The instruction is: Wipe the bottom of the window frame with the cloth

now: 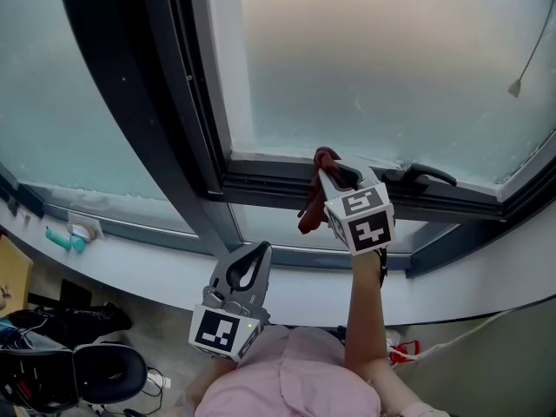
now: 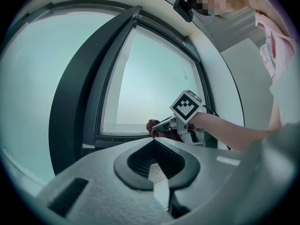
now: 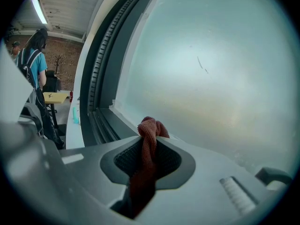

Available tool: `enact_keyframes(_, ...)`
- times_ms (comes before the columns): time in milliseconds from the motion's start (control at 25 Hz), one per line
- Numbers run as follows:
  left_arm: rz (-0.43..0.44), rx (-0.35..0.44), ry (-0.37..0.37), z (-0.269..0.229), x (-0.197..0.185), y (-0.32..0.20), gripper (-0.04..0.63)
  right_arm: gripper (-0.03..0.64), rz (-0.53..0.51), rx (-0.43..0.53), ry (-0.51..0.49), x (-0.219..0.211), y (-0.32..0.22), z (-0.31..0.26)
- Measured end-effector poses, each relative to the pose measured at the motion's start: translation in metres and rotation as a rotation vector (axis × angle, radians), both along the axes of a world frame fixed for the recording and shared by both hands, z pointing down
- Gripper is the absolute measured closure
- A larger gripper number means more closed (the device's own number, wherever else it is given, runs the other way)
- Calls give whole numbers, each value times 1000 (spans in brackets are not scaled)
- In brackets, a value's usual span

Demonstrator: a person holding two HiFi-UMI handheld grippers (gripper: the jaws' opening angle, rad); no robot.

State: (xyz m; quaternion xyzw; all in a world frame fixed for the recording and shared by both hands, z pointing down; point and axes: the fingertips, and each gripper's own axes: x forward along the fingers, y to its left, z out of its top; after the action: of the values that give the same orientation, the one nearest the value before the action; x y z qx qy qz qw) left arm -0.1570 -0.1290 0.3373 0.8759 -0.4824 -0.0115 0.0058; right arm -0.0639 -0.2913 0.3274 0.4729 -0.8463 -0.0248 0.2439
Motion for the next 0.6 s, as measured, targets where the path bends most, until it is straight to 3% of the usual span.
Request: enact_keyframes(600,21,-5,-8,1,7,6,598,538,48,-5,-8,24,1,1)
